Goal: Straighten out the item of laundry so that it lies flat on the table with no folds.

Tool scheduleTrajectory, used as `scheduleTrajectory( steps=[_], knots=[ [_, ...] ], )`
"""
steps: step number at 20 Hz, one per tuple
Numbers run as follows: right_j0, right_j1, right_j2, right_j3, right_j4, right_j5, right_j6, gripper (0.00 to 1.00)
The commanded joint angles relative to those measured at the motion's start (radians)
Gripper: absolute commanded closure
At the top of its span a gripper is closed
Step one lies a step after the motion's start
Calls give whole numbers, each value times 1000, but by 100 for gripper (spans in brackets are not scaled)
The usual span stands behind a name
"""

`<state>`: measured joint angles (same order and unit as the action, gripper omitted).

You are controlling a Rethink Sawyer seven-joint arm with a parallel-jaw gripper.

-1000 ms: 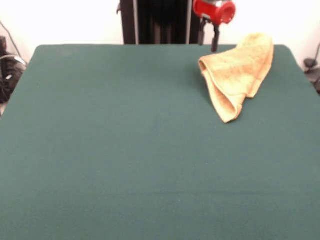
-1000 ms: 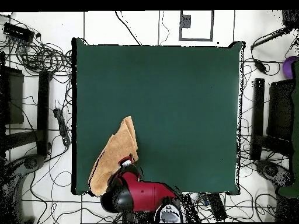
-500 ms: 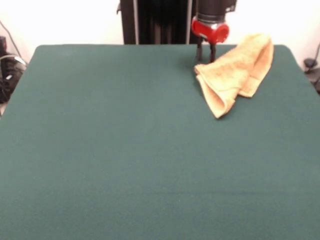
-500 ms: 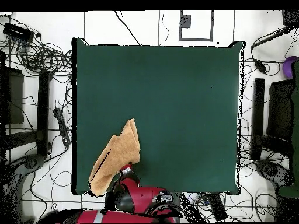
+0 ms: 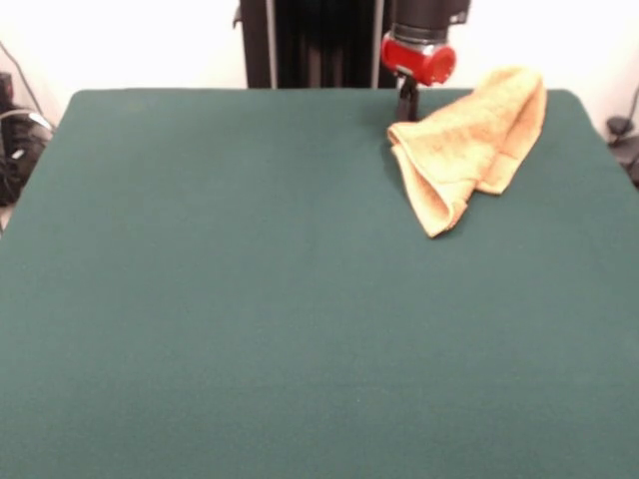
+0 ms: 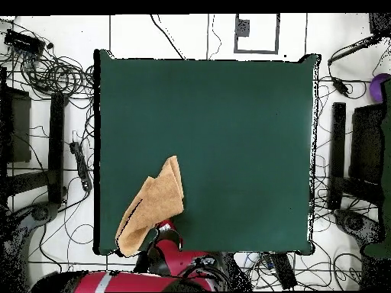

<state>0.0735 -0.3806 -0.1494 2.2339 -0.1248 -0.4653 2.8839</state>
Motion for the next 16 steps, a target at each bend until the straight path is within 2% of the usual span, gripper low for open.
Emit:
scheduleTrajectory(
  steps=[1,3,4,5,9,11,16],
  knots=[
    [59,-130,47,-2,109,113,99,100],
    [74,-216,34,18,118,202,79,100],
    [81,-223,26,15,121,221,71,100],
    [111,-222,-4,1,128,233,63,0],
    [94,-192,11,-20,85,196,56,0],
    [57,-185,33,-27,48,181,59,0],
    [13,-201,43,-30,3,209,27,0]
  ],
)
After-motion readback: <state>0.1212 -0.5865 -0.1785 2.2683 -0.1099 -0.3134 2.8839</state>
